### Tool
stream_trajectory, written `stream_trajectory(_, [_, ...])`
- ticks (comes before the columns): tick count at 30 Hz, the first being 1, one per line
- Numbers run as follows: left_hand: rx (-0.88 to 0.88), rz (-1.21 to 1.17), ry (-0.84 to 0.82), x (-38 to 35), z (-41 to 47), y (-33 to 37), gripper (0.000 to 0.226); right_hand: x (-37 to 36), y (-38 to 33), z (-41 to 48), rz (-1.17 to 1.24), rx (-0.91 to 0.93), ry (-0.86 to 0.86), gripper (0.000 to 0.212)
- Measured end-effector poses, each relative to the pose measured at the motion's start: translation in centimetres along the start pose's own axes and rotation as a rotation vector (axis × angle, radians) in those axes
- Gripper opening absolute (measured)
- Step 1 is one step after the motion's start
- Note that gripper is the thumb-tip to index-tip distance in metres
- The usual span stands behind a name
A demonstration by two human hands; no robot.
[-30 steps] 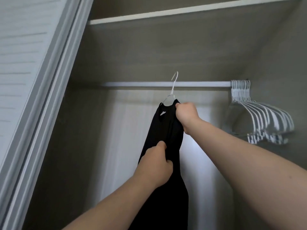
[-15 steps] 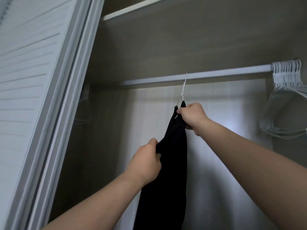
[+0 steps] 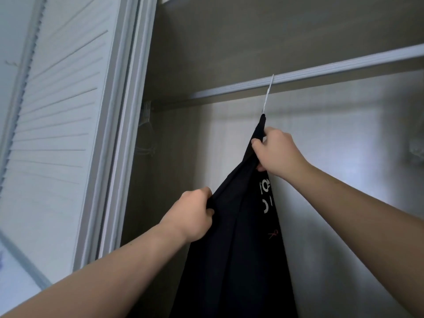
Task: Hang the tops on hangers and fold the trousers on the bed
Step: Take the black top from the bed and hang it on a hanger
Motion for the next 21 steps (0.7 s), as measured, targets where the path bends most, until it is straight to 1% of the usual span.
stream_trajectory(9, [0.11,0.172,0.034,3.2,1.2,-3.5,0.006,-9.1,1.0,3.5,0.175,0.131,0.045,0.024])
stream_trajectory(13, [0.183,0.303,0.026,4.3,3.0,-4.9,0.013,-14.4,0.6,6.2,0.249,0.155,0.033,0.024])
stream_trajectory(16, [0.219,0.416,-0.016,4.5,4.6,-5.8,0.021,-18.2,-0.4,8.3,0.288,0.155,0.014,0.026])
stream_trajectory(19, [0.253,0.567,-0.085,4.3,6.3,-6.7,0.012,-21.9,-1.8,10.0,0.354,0.16,-0.045,0.03])
stream_trajectory(21, [0.285,0.657,-0.13,4.4,7.2,-7.4,0.015,-24.2,-2.8,10.7,0.425,0.143,-0.099,0.035])
Point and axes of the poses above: each hand's wrist, its own z-axis towards the middle knuckle, its own x-axis out of the back of the hand, y = z × x, the point moved 7 cm from there along z, towards the middle knuckle
